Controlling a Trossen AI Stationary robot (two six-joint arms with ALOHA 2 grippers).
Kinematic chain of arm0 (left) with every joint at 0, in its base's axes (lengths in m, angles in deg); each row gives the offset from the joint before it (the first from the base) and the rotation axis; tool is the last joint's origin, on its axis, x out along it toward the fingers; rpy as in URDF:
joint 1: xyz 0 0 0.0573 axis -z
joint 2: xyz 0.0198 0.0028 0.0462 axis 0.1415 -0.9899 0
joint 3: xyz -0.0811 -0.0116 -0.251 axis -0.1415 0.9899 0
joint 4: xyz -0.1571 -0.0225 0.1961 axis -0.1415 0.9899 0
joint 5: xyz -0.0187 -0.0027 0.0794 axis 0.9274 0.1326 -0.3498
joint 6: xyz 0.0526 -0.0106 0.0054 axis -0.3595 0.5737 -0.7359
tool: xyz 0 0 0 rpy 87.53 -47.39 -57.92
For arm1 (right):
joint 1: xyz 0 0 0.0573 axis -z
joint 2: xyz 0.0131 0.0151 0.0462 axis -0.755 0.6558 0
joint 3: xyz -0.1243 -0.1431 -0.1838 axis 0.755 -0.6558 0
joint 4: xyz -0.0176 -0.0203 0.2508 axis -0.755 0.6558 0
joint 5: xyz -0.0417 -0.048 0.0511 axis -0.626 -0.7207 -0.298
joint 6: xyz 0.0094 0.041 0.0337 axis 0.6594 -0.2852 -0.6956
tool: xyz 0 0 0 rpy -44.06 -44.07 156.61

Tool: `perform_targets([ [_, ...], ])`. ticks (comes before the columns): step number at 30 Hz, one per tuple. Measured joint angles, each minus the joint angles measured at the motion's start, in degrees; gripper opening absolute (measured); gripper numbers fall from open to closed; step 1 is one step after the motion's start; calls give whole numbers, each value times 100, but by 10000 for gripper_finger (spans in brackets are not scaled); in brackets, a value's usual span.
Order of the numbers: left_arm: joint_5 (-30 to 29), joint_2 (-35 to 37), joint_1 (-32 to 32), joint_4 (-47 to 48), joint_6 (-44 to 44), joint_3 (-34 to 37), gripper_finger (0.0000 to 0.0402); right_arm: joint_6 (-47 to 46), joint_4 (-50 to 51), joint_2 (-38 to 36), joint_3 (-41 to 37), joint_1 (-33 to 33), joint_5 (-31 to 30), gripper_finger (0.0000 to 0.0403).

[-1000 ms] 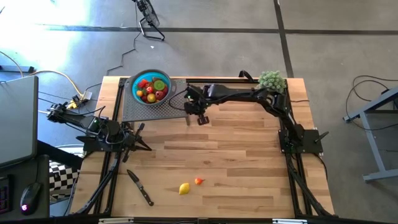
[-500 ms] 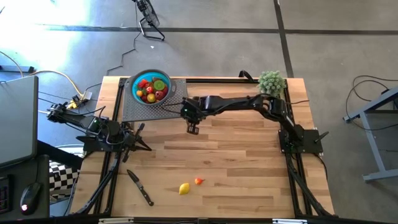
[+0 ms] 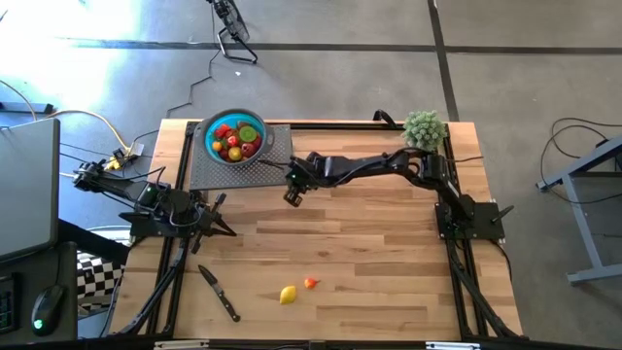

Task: Pick & Place Fruit
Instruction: Put the red pomegranate into the blue strainer bowl on the shelf

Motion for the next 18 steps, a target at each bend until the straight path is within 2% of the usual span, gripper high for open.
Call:
perform_targets([
  [8, 0, 0, 0, -4, 4, 0, 0, -328, 591, -2, -4, 18, -636, 2],
  [13, -2, 0, 0, -6, 20, 0, 0, -606, 1031, -2, -4, 101, -688, 2],
  [18, -2, 0, 2, -17, 39, 0, 0, -792, 1491, -2, -4, 160, -1059, 2],
])
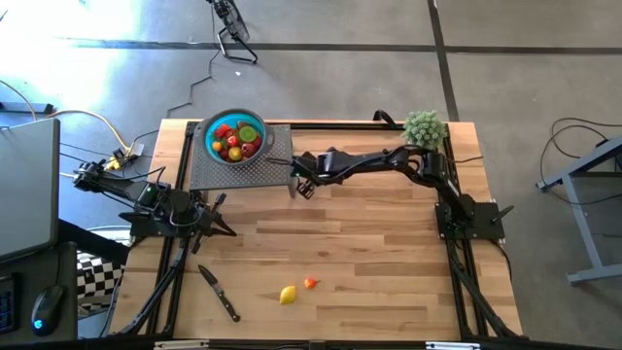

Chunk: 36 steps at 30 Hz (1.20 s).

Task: Pick & Place Fruit
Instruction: Put the red pomegranate into the blue strainer bowl on the shelf

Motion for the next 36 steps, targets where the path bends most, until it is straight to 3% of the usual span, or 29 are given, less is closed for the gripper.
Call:
perform_targets([
  [25, -2, 0, -2, 20, 132, 0, 0, -341, 958, -111, 0, 464, -578, 2],
  [32, -2, 0, -2, 17, 133, 0, 0, -399, 896, -417, -2, 261, 664, 2],
  [36, -2, 0, -2, 24, 127, 0, 0, -188, 224, -698, 4, 62, 728, 2],
])
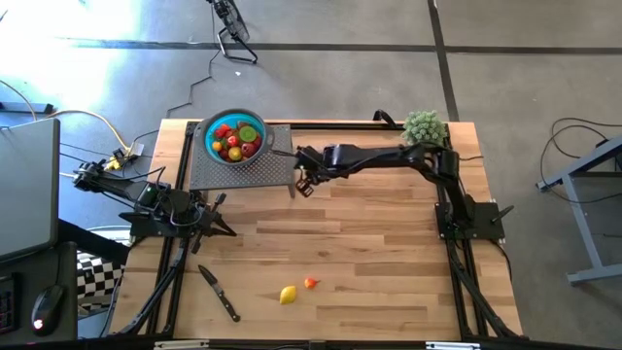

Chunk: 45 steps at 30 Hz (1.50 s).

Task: Pick & Place Fruit
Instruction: Put the red pomegranate into the blue strainer bowl on the shelf

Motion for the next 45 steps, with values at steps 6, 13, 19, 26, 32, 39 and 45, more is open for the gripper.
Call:
perform_targets([
  [6, 0, 2, 2, -5, 10, 0, 0, 308, -584, 23, 0, 101, -10, 2],
  [13, 0, 1, 1, -5, 48, 0, 0, 257, -416, 204, -4, 321, 56, 2],
  [19, 0, 1, 1, -9, 48, 0, 0, 157, -381, 206, -4, 459, 344, 2],
  [26, 0, 2, 2, -22, 50, 0, 0, 57, -447, 339, -4, 493, 495, 2],
  [32, 0, 1, 1, -16, 52, 0, 0, -100, -575, 427, -2, 492, 422, 2],
  [39, 0, 2, 0, -9, 67, 0, 0, -446, -5, 427, -3, 608, -52, 2],
  [45, 0, 1, 0, -12, 137, 0, 0, -775, 689, 495, -35, 654, -622, 2],
])
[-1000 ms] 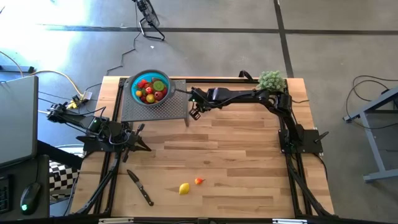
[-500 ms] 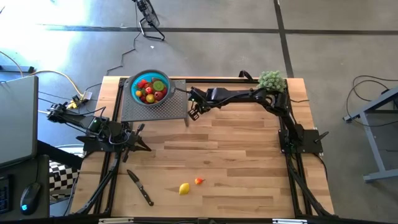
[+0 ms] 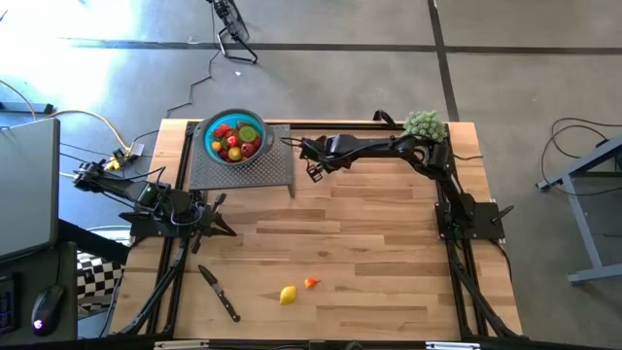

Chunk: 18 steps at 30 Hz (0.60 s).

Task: Pick & Place Fruit
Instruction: Put the red pomegranate into the blue strainer bowl on the shelf

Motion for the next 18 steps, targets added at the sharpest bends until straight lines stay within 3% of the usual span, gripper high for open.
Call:
perform_targets([
  [7, 0, 0, 1, 0, 40, 0, 0, -358, 798, -29, 2, 64, -660, 2],
  [11, 0, 1, 0, 6, 152, 0, 0, -433, 1335, -137, 0, 70, -726, 2],
  [15, 2, -1, 2, 10, 167, 0, 0, 352, 1385, -472, 4, 44, -686, 2],
  [18, 2, 0, 2, 11, 165, 0, 0, 1479, 1257, -794, 4, 92, -444, 2],
])
